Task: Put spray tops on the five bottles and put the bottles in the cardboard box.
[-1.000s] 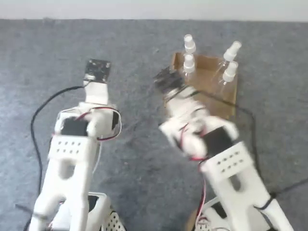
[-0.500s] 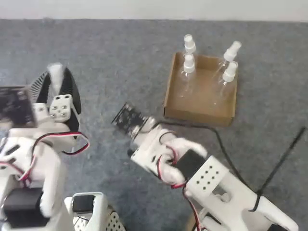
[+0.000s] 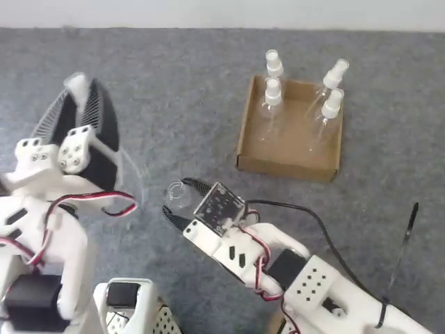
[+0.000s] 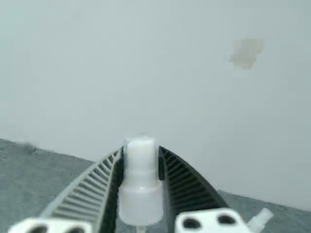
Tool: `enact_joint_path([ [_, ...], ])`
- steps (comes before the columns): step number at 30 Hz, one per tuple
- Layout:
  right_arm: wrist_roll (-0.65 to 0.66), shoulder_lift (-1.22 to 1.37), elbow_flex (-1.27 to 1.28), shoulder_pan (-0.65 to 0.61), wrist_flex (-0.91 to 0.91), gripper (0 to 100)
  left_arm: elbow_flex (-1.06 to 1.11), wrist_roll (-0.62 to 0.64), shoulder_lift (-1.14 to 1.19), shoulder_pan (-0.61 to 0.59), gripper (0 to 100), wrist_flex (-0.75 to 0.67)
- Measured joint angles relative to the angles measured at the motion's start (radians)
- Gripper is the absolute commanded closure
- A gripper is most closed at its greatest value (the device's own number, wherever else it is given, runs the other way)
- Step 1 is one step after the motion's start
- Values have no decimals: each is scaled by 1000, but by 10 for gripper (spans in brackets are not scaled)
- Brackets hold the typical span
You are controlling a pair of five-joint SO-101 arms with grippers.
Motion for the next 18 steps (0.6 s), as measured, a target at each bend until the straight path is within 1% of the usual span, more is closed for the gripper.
enact_joint_path([
  [5, -3, -58, 46, -3, -12, 993, 121, -2, 9, 106, 988, -161],
  [9, -6, -68, 63, -3, -14, 993, 250, -38, 29, 133, 989, -292],
  [13, -9, -68, 63, -3, -14, 993, 324, -41, 31, 149, 989, -350],
  [18, -9, -68, 63, -3, -14, 993, 345, -41, 31, 153, 989, -387],
])
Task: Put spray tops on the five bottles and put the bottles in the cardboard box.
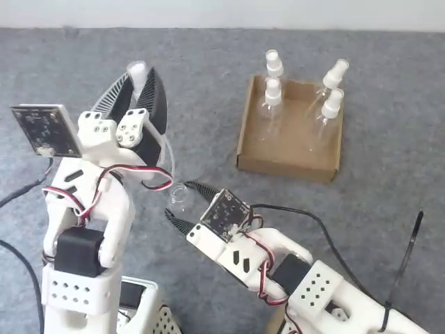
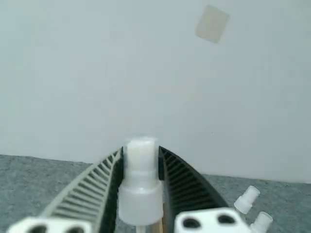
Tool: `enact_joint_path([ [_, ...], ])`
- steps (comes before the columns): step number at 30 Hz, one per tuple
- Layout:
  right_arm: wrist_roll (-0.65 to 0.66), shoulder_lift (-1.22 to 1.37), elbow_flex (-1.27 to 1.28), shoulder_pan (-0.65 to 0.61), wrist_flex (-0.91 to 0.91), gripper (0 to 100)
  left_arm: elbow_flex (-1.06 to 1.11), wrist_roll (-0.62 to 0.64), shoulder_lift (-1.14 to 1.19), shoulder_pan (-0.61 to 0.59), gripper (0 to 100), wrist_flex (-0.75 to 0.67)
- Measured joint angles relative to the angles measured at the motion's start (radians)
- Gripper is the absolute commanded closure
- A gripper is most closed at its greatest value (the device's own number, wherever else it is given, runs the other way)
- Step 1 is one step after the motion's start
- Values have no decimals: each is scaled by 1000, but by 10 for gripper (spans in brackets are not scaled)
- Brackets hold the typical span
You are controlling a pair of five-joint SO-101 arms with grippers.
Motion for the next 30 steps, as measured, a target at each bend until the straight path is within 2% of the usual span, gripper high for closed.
enact_joint_path([
  [11, 0, 0, 0, 0, 0, 993, 0, 28, 0, 5, 989, 37],
  [20, 0, 0, 0, 0, 0, 993, 14, 32, -2, 91, 989, 101],
  [30, 0, 0, 0, 3, 0, 993, 92, 31, -2, 87, 989, 123],
])
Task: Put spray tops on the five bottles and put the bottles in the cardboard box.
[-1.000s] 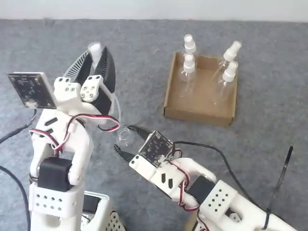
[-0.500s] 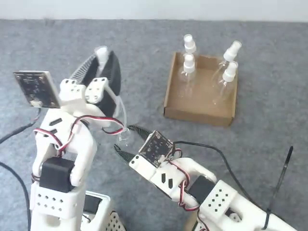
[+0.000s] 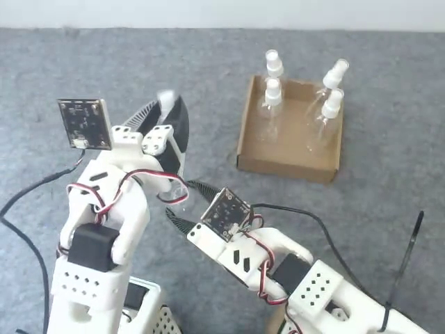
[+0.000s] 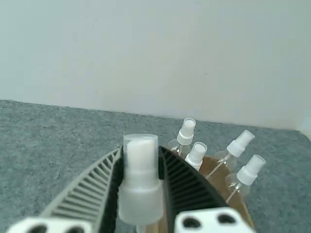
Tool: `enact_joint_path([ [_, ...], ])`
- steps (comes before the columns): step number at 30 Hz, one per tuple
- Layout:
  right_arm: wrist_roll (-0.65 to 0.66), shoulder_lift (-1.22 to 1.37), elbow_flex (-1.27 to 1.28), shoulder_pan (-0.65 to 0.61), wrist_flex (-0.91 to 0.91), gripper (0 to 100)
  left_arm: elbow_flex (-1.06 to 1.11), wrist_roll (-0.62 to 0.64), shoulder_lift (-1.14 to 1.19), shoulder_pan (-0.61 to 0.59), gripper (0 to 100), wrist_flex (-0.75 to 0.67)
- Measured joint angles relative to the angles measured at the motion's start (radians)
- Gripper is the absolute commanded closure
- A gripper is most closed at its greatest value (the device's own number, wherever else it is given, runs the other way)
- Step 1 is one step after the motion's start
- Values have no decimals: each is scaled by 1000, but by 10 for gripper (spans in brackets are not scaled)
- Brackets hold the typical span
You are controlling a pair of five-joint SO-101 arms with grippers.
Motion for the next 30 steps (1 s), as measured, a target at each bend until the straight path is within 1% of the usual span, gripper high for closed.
enact_joint_path([
  [2, -11, 0, 0, 0, 0, 993, 0, -21, 0, 0, 989, 37],
  [8, -137, 0, 0, 51, -6, 993, 6, -137, 0, 9, 989, 150],
  [14, -150, 0, 0, 54, -6, 993, 6, -195, 0, 18, 989, 226],
  [18, -150, 0, 0, 54, -6, 993, 11, -213, 0, 18, 989, 252],
  [24, -150, 0, 0, 52, -6, 993, 78, -215, 0, 18, 989, 249],
  [30, -155, 0, 0, 54, -9, 993, 104, -215, 0, 52, 988, 239],
])
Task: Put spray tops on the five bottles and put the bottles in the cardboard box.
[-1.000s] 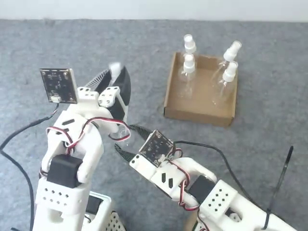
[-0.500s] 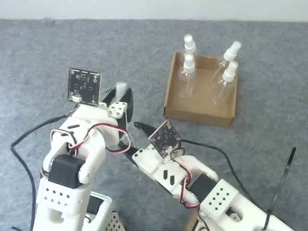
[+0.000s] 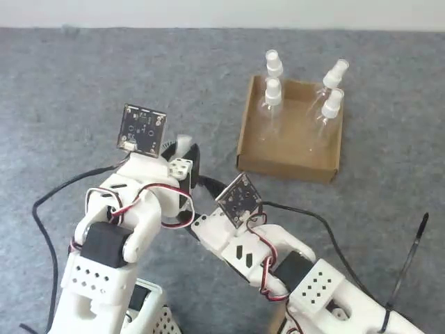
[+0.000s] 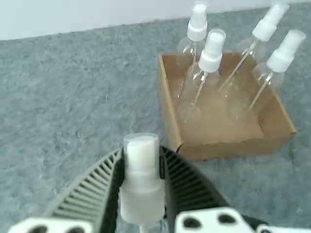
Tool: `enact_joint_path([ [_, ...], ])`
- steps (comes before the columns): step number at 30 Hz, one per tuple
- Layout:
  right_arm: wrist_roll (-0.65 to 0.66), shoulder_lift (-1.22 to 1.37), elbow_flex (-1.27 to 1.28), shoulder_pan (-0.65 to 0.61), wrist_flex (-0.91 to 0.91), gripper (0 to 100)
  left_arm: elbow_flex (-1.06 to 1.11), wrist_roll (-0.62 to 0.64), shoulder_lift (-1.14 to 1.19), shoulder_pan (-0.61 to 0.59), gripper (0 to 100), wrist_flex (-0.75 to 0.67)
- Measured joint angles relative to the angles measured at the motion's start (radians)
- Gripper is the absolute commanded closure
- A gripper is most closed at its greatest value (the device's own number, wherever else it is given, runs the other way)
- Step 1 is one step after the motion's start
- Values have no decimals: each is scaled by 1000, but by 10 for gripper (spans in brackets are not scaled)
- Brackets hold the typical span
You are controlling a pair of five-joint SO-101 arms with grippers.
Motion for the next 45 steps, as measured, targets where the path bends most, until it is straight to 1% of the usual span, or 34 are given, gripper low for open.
enact_joint_path([
  [6, 0, 0, 0, 0, 0, 993, -2, 0, 0, 5, 984, 0],
  [11, 0, 0, 26, 0, -63, 993, -2, 0, 0, 5, 875, 0],
  [13, 0, 0, 31, 3, -74, 993, -2, 0, 0, 5, 853, 2],
  [23, -2, 0, 31, 20, -81, 993, -132, 11, 0, 3, 852, 3],
  [26, -2, 0, 31, 18, -81, 993, -158, 14, 0, -37, 852, -18],
  [30, -2, 0, 31, 18, -81, 993, -158, 12, 0, -104, 852, -104],
  [32, -2, 0, 31, 18, -81, 993, -155, -21, 0, -112, 862, -117],
  [36, -2, 0, 31, 18, -81, 993, -115, -48, 0, -130, 903, -129],
  [41, -2, 0, 31, 18, -81, 993, -58, -106, 0, -210, 903, -186],
  [45, -2, 0, 31, 18, -81, 993, -51, -115, 0, -218, 903, -184],
])
